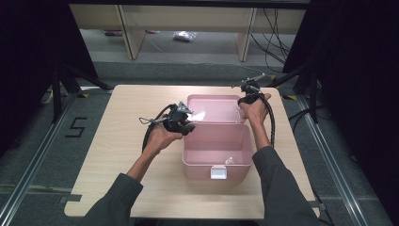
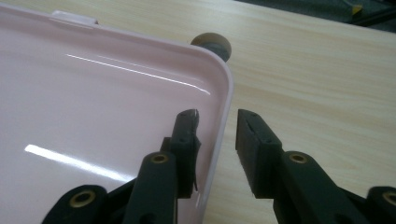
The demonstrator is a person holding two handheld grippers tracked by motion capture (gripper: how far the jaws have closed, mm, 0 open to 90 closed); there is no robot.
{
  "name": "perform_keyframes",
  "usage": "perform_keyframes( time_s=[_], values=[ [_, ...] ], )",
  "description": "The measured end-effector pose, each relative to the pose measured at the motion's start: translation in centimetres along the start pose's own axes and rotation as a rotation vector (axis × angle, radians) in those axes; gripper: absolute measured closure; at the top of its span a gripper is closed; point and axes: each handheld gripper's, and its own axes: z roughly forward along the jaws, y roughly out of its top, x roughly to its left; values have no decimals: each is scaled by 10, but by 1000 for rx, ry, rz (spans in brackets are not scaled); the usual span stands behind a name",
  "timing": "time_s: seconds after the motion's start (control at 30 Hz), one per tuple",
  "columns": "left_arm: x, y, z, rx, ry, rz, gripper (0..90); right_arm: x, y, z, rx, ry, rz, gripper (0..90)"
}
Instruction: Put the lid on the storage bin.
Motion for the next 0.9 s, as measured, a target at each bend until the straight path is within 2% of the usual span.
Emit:
perform_keyframes(
  time_s=[0.07, 0.13, 0.17, 0.2, 0.23, 0.27, 0.37, 0.4, 0.43, 0.47, 0.5, 0.6, 0.63, 0.67, 0.7, 0.73, 0.77, 0.8, 0.83, 0.87, 0.9],
  values=[
    [0, 0, 0, 0, -1, 0, 757, 0, -2, 3, 14, 5, 30, 690],
    [0, 0, 0, -1, 0, 0, 757, -3, -3, 7, 10, 9, 16, 693],
    [0, 0, 0, 0, -2, -2, 757, -2, -3, 7, 16, 7, 41, 703],
    [1, 0, 0, 1, -4, -2, 757, -2, -3, 8, 9, 13, 40, 714],
    [1, 0, 0, 2, -5, -1, 756, -4, -3, 8, -2, 40, 32, 729],
    [0, 0, 0, -2, -1, 1, 757, -4, -2, 8, 3, 47, 45, 736],
    [0, 0, 0, -1, -1, 2, 757, -5, -1, 9, -8, 33, 35, 786],
    [1, 0, 0, -1, -4, 0, 757, -4, -1, 9, 2, 50, 56, 794],
    [1, 0, 0, 1, -5, 1, 757, -5, -1, 10, -7, 26, 41, 803],
    [1, 0, 0, 1, -4, 3, 757, -5, -1, 11, -5, 20, 47, 806],
    [1, 0, 0, 1, -5, 3, 757, -2, -1, 12, -1, 34, 82, 810],
    [1, 0, 1, -2, 0, 3, 756, 0, 0, 11, -6, 29, 104, 819],
    [1, 0, 1, -3, -1, 2, 756, -4, 1, 11, -9, 25, 60, 822],
    [1, 0, 1, -4, 0, 2, 756, -3, 1, 12, -13, 31, 67, 825],
    [1, 0, 1, -3, 0, 3, 756, -1, 1, 11, -7, 16, 75, 828],
    [1, 0, 1, -3, -1, 3, 756, -1, 1, 10, -23, -7, 52, 831],
    [1, 0, 1, -4, -2, 2, 756, 3, 1, 9, -15, 0, 96, 835],
    [1, 0, 1, -4, -2, 1, 756, 1, 2, 8, -30, -2, 66, 838],
    [0, 0, 1, -2, -3, 2, 757, 3, 1, 7, -47, -1, 87, 840],
    [0, 0, 0, 2, 0, 6, 757, 1, 2, 4, -41, 8, 75, 841],
    [0, 0, 1, 2, -5, 3, 756, 2, 3, 3, -48, 6, 82, 842]
  ],
)
